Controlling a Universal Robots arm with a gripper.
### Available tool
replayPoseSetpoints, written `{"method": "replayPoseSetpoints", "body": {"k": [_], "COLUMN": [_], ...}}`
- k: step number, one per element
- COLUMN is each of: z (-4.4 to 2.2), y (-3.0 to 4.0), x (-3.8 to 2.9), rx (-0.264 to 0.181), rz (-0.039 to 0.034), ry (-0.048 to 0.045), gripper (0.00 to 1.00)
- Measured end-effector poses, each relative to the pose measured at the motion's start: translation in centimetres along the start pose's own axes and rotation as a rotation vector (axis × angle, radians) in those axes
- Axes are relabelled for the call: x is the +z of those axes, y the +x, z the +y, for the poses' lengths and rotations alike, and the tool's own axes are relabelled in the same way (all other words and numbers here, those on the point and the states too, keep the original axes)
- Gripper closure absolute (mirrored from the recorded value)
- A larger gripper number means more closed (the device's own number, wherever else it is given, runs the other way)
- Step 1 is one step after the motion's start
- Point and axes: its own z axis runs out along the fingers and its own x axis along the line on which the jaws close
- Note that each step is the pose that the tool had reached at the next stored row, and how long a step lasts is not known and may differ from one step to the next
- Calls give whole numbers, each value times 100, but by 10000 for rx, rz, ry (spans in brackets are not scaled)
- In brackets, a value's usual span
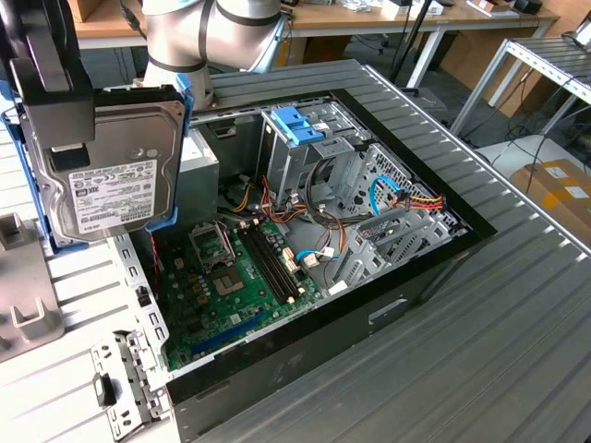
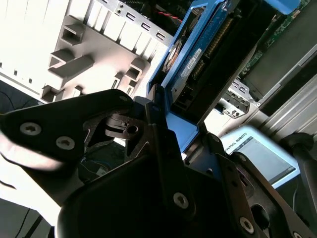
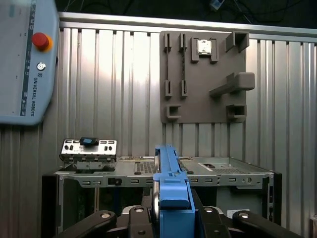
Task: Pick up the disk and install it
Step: 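Pick up the disk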
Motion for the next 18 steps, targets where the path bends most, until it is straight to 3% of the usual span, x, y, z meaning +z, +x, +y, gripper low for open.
{"method": "replayPoseSetpoints", "body": {"k": [18], "z": [-171], "y": [154], "x": [-11], "rx": [0], "rz": [1], "ry": [-4], "gripper": [63]}}
